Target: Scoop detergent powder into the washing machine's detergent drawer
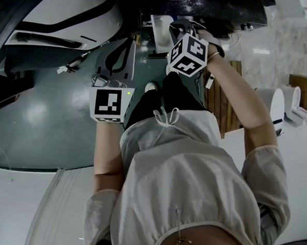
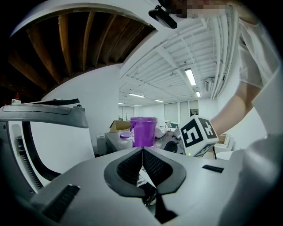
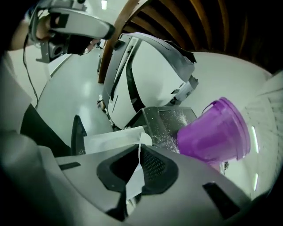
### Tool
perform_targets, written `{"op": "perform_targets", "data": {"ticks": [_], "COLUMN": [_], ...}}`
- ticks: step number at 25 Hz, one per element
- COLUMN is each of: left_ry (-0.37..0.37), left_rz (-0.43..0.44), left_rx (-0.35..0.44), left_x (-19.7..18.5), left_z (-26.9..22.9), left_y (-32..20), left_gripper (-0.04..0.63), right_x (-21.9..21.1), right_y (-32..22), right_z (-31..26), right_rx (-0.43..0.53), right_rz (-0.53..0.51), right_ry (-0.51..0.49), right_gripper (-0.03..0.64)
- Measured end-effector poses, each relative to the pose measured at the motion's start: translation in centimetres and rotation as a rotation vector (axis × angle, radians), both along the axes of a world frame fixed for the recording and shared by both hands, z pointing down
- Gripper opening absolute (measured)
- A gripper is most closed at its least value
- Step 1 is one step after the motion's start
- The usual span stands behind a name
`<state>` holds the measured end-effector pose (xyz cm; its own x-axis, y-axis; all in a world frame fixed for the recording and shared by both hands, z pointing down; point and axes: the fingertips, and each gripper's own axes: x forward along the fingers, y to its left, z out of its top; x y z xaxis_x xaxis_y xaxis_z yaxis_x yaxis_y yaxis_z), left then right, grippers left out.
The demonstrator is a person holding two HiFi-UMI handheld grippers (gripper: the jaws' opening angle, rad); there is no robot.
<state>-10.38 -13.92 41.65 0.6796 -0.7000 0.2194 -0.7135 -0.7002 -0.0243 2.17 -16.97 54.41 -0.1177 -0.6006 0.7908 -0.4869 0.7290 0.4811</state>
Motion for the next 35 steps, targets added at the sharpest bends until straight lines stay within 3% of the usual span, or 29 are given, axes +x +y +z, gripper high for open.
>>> {"op": "perform_targets", "data": {"ticks": [14,22,27,35], "left_ry": [-0.006,-0.004,-0.013,-0.013], "left_rz": [0.002,0.014,0.024,0.031], "left_rx": [-0.002,-0.001,0.004,0.022], "left_x": [-1.6,-1.6,-1.6,-1.4], "left_z": [0.1,0.2,0.2,-0.5], "left_y": [1.2,1.9,2.4,2.8], "left_gripper": [0.023,0.021,0.021,0.023], "right_x": [-0.8,-0.6,-0.6,-1.0], "right_y": [1.4,1.9,1.9,2.1], "right_z": [-0.8,-2.2,-3.6,-5.5], "right_rx": [0.197,0.398,0.506,0.530], "right_rz": [-0.182,-0.283,-0.276,-0.239], "right_ry": [0.283,0.493,0.513,0.444], "right_gripper": [0.012,0.012,0.011,0.012]}}
